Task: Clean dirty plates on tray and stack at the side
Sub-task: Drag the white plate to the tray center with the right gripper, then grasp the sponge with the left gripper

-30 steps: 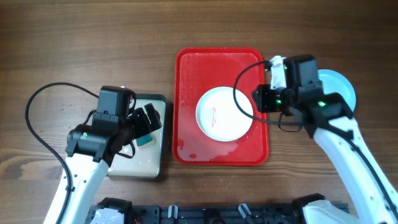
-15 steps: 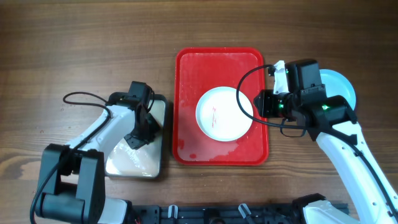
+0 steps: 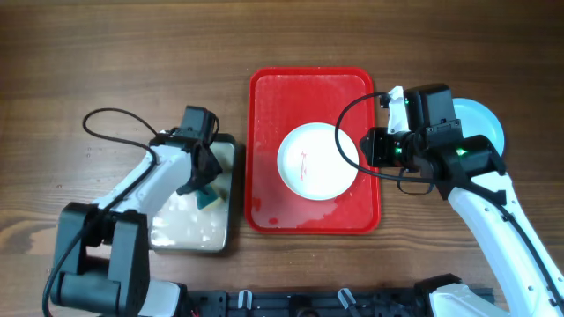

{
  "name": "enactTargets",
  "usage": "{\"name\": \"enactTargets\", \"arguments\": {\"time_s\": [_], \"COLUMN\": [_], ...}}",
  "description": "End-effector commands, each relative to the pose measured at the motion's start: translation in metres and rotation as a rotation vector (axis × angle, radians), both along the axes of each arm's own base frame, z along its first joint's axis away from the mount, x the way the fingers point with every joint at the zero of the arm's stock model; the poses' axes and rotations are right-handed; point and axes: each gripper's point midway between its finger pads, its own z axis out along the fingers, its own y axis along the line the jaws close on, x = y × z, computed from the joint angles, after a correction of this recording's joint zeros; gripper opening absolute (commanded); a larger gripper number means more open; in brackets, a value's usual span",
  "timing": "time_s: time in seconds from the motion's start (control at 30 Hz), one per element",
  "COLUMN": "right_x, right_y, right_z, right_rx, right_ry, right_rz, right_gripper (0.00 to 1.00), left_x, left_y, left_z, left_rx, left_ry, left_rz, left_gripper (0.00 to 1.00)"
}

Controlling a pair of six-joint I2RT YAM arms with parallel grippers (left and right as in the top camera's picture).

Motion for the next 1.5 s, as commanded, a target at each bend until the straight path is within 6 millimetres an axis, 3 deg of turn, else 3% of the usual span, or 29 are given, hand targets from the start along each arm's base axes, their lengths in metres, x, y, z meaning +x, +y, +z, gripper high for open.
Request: {"name": "enactTargets", "arguments": {"time_s": [0.0,0.07,0.13,0.17,0.27,0.33,0.43,0.5,0.53,0.57,0.67,0.73,0.8,0.93,1.1,1.17,1.3,1.37,1.47], "right_x": [0.0,-0.001,-0.001,-0.001,-0.001,-0.001,-0.001,-0.001,-0.001,-0.001,-0.001,-0.001,-0.002,-0.002,-0.003,-0.003,-0.003,-0.004,-0.013], "right_y": [0.003,0.003,0.002,0.002,0.002,0.002,0.002,0.002,0.002,0.002,0.002,0.002,0.002,0.002,0.002,0.002,0.002,0.002,-0.001], "right_z": [0.0,-0.001,-0.001,-0.001,-0.001,-0.001,-0.001,-0.001,-0.001,-0.001,-0.001,-0.001,-0.001,-0.002,-0.002,-0.002,-0.002,-0.003,-0.019], "right_rx": [0.006,0.006,0.005,0.005,0.005,0.005,0.005,0.005,0.005,0.005,0.005,0.005,0.005,0.004,0.002,0.002,0.002,0.001,-0.009], "right_ry": [0.005,0.006,0.006,0.006,0.006,0.007,0.007,0.007,0.007,0.008,0.007,0.01,0.01,0.014,0.018,0.018,0.018,0.024,0.071], "right_rz": [0.003,0.004,0.004,0.004,0.004,0.004,0.003,0.003,0.003,0.003,0.003,0.003,0.003,0.003,0.003,0.003,0.004,0.003,0.0], "right_gripper": [0.33,0.32,0.32,0.32,0.32,0.32,0.32,0.32,0.32,0.33,0.33,0.33,0.33,0.33,0.32,0.32,0.33,0.33,0.33], "left_x": [-0.006,0.002,0.014,0.019,0.026,0.019,-0.002,-0.02,-0.031,-0.041,-0.045,-0.045,-0.041,-0.04,-0.018,-0.011,-0.007,-0.011,-0.02], "left_y": [0.004,0.004,0.002,0.001,-0.002,-0.012,-0.018,-0.015,-0.013,-0.011,-0.01,-0.009,-0.003,-0.002,-0.002,0.007,0.013,0.014,0.006], "left_z": [-0.01,0.005,0.034,0.047,0.08,0.085,0.076,0.061,0.049,0.034,0.007,-0.007,-0.009,0.002,0.049,0.059,0.051,0.036,0.025], "left_rx": [0.028,0.037,0.036,0.034,0.021,-0.043,-0.098,-0.1,-0.101,-0.101,-0.111,-0.114,-0.081,-0.054,-0.023,0.037,0.074,0.072,0.023], "left_ry": [0.042,0.042,0.014,-0.005,-0.045,-0.035,0.048,0.099,0.125,0.139,0.105,0.07,0.043,0.072,0.06,0.041,0.016,0.012,0.034], "left_rz": [-0.107,-0.178,-0.192,-0.192,-0.192,-0.202,-0.162,-0.065,-0.002,0.064,0.088,0.085,0.084,-0.022,-0.133,-0.14,-0.136,-0.131,-0.162], "left_gripper": [0.04,0.04,0.04,0.09,0.49,0.62,0.64,0.58,0.45,0.4,0.29,0.16,0.04,0.04,0.04,0.04,0.04,0.04,0.04]}}
